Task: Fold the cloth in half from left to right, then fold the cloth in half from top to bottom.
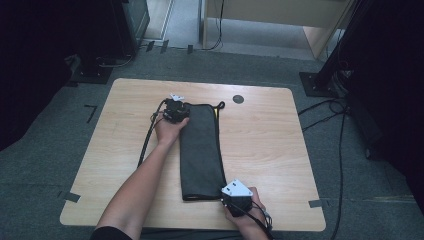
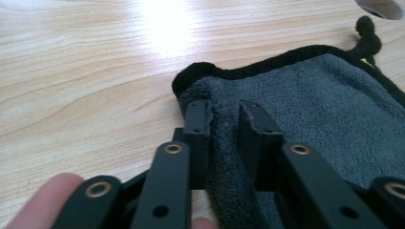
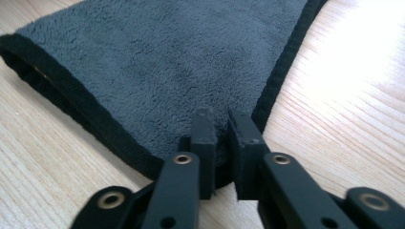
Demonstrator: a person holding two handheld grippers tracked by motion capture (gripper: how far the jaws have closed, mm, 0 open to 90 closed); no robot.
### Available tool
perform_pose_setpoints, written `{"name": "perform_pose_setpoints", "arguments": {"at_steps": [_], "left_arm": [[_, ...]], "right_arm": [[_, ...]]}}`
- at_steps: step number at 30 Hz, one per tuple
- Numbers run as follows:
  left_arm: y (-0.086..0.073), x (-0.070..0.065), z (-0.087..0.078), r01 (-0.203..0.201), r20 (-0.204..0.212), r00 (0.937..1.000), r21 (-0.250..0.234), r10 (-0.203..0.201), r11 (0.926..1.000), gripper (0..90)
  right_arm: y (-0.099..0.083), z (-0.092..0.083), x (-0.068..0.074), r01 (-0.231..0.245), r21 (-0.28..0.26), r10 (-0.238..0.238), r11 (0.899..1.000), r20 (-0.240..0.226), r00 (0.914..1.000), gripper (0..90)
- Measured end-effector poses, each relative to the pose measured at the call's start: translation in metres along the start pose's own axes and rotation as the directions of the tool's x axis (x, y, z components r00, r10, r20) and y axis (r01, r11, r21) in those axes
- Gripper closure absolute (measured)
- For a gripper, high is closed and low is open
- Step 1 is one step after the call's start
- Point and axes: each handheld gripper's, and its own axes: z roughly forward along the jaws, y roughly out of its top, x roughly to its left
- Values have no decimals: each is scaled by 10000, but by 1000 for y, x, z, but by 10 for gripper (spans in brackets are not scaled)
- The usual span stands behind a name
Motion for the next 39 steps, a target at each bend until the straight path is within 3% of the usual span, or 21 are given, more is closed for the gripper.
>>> {"name": "perform_pose_setpoints", "arguments": {"at_steps": [9, 14, 18, 22, 29, 35, 39], "left_arm": [[-2, 5, -4, 256, 1, 9997, -357, -256, 9990, 592], [-2, 3, -4, 199, -28, 9998, -364, -200, 9991, 577], [-2, 4, -4, 149, -24, 9999, -292, -150, 9995, 568], [-3, 7, -6, 95, 66, 9999, -359, -93, 9993, 552], [-3, 16, -8, 226, 162, 9996, -319, -220, 9992, 536], [-4, 14, -7, 284, 231, 9993, -283, -278, 9992, 530], [-5, 12, -8, 200, 258, 9995, -210, -194, 9996, 527]], "right_arm": [[23, -4, -30, -371, -791, 411, 9962, 505, 9979, 716], [49, 9, -54, -702, -1155, 768, 9908, 538, 9956, 689], [71, 26, -66, -566, -1295, 626, 9900, 429, 9971, 669], [91, 45, -77, -671, -1108, 717, 9916, 381, 9967, 632], [119, 66, -104, -1393, -1021, 1425, 9850, 250, 9895, 605], [129, 80, -121, -1648, -910, 1684, 9821, 333, 9852, 589], [127, 91, -126, -2100, -695, 2103, 9752, -23, 9776, 578]]}}
